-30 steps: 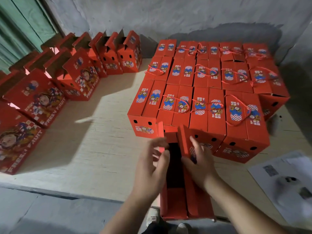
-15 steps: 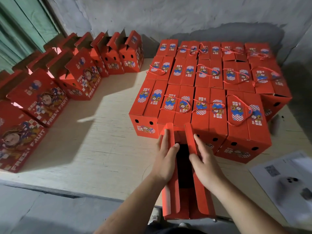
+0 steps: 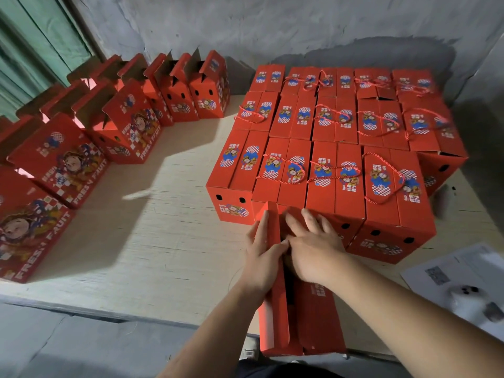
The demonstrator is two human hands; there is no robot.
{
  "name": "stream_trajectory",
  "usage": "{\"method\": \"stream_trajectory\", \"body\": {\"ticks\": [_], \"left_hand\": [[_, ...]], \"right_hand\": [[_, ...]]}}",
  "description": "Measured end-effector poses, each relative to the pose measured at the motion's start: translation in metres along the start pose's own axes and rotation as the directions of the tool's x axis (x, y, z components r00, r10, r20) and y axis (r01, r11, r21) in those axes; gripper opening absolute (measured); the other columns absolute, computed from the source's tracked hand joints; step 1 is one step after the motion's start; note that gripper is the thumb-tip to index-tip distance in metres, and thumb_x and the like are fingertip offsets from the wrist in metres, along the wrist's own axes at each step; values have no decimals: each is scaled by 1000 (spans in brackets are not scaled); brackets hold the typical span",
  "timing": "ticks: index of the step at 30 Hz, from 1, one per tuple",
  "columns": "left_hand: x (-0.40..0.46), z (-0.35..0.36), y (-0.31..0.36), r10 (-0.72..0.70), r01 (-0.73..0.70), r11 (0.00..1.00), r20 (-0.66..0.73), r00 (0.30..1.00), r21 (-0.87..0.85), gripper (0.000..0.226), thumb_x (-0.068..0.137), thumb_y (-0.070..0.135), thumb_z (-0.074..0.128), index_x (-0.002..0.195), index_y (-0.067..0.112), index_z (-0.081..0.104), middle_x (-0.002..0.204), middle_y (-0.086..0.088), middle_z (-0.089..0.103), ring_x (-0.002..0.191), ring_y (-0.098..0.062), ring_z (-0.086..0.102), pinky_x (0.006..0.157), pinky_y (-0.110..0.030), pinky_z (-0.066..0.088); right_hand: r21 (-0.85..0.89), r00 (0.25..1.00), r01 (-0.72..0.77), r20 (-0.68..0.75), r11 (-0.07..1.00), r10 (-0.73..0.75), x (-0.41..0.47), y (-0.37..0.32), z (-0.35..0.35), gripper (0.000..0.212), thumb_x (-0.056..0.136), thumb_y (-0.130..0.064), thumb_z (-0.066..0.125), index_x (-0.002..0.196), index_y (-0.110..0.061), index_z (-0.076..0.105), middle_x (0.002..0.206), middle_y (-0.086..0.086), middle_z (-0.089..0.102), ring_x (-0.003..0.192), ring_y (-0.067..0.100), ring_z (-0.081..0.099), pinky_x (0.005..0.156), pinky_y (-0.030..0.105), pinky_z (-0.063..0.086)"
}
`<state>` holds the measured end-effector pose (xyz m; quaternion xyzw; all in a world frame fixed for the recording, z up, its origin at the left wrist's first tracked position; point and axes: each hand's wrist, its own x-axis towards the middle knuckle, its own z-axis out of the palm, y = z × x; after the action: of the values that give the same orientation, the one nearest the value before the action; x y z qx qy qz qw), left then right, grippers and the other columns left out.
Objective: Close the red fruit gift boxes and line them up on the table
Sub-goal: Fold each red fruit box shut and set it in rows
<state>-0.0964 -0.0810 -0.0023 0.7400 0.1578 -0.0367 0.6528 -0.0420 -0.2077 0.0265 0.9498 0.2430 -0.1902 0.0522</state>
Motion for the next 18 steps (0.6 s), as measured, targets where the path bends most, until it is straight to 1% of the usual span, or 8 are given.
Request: {"method": "stream_trajectory", "body": {"ticks": [2, 5, 7, 9, 11, 13, 16, 18], "left_hand": [[1, 2, -2, 7, -7, 998, -9, 1000, 58, 77, 83, 38, 68, 151, 57, 35, 148, 20, 28, 146, -8, 32, 123, -42, 32], [5, 0, -7, 49, -37, 964, -38, 998, 265, 74, 74, 73, 56, 144, 65, 34, 146, 17, 27, 146, -13, 31, 122, -38, 30], [10, -3, -8, 65, -46, 953, -56, 996, 299, 70, 74, 74, 54, 141, 63, 41, 142, 10, 31, 137, -15, 44, 117, -38, 40], [14, -3, -3, 59, -34, 955, -76, 995, 296, 71, 71, 65, 59, 141, 56, 45, 136, 7, 35, 127, -12, 51, 112, -40, 46], [20, -2, 3, 42, -11, 954, -98, 994, 300, 78, 67, 57, 58, 143, 50, 45, 135, 5, 38, 127, -16, 52, 111, -43, 47], [24, -3, 7, 26, 7, 932, -87, 996, 361, 86, 65, 54, 54, 149, 51, 38, 140, 4, 38, 131, -23, 47, 114, -46, 41], [28, -1, 10, 1, 16, 872, -34, 999, 488, 87, 74, 47, 56, 155, 54, 23, 152, 1, 30, 135, -31, 36, 115, -44, 35], [30, 4, 9, 10, -3, 793, -9, 1000, 609, 87, 81, 44, 59, 157, 52, 17, 156, 1, 23, 135, -35, 31, 108, -45, 37]], "right_hand": [[35, 992, -32, 125, 999, 27, 6, -1, 2, 66, 96, -22, 45, 158, -37, 30, 167, -8, -25, 153, 38, -22, 125, 60, 2], [270, 998, -43, 62, 962, 27, 3, 5, 16, 73, 97, -21, 45, 161, -38, 16, 154, -20, -41, 154, 36, -20, 125, 57, 7], [454, 999, -30, -20, 891, 44, -4, 12, 29, 81, 100, -31, 49, 160, -46, -4, 156, -19, -43, 155, 34, -18, 124, 57, 12], [642, 995, -60, -27, 764, 101, -9, 12, 38, 89, 103, -36, 50, 152, -55, -21, 163, -9, -36, 157, 32, -14, 126, 54, 13], [746, 987, -53, -60, 663, 147, -10, 8, 43, 88, 104, -35, 50, 154, -52, -19, 168, -3, -26, 158, 28, -9, 127, 49, 11], [805, 975, -9, -124, 593, 183, -10, 5, 46, 82, 103, -30, 51, 158, -51, -7, 170, -3, -17, 158, 23, -5, 127, 43, 11], [901, 955, 51, -170, 432, 244, -9, 7, 46, 76, 103, -19, 50, 160, -49, 9, 171, -9, -4, 157, 10, -1, 123, 30, 10], [911, 944, 73, -194, 405, 266, -9, 9, 47, 76, 102, -14, 49, 161, -46, 13, 170, -10, 3, 156, 6, 3, 122, 27, 11]]}}
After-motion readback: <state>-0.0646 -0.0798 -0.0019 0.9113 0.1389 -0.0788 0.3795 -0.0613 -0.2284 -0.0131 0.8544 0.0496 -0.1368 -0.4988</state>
